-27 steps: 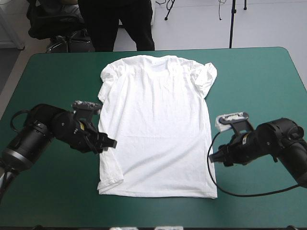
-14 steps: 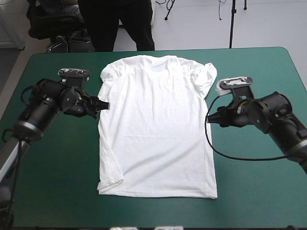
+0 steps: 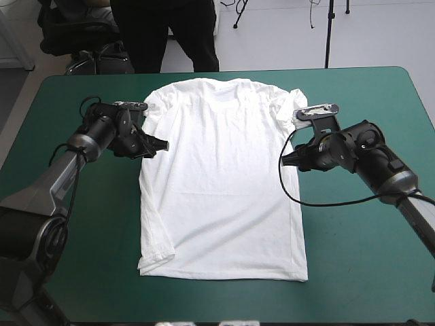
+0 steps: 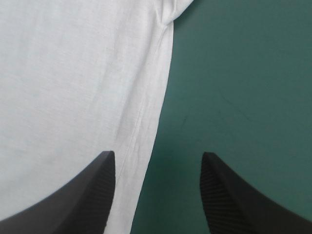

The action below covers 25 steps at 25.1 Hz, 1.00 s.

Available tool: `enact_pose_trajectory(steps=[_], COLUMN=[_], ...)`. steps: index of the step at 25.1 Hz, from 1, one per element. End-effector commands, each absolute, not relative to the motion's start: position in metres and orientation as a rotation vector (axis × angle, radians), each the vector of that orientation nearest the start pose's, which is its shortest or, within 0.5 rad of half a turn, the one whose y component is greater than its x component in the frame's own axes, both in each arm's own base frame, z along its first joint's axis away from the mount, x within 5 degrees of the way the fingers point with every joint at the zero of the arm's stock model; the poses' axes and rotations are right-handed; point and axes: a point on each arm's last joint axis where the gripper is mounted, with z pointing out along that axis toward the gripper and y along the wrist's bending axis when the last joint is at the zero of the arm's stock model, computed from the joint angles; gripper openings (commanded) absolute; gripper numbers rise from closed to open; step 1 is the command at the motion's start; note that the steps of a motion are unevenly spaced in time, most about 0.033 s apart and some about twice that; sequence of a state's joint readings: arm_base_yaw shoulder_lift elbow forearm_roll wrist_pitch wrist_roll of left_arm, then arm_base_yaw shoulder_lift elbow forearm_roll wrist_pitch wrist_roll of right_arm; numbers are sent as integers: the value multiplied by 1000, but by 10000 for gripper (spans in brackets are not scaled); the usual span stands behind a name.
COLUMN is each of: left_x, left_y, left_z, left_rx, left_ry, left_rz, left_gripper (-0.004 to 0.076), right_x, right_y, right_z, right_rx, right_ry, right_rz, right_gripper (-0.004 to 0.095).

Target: Fold the cloth

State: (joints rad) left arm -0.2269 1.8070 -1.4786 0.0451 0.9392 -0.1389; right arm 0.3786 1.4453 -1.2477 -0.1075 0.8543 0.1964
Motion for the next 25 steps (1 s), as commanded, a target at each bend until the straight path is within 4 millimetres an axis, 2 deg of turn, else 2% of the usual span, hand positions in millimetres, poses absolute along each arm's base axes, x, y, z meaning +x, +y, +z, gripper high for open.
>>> enact_pose_trajectory(steps=[1,5,10,17,19,21,23,25], left_x=[394,410,416,419,419,419,420,420], left_y=[-84,-78,-72,-76,-77,-78,-79,-79], left_z=[282,273,261,244,238,236,236,236], left_rx=[139,117,112,123,120,124,148,147], left_ry=[2656,2674,2707,2769,2792,2801,2794,2793], left_rz=[-62,-50,-41,-87,-93,-103,-118,-121], left_gripper=[393,393,393,384,348,270,128,58], right_x=[292,295,300,317,331,348,367,376], right_y=[108,109,111,117,116,115,118,121], right_z=[344,345,346,323,316,313,311,310], right_rx=[-298,-301,-313,-321,-299,-277,-265,-257], right_ry=[2416,2394,2382,2420,2425,2441,2473,2494], right_rz=[109,109,106,96,94,81,65,69], right_gripper=[500,499,496,496,496,496,496,496])
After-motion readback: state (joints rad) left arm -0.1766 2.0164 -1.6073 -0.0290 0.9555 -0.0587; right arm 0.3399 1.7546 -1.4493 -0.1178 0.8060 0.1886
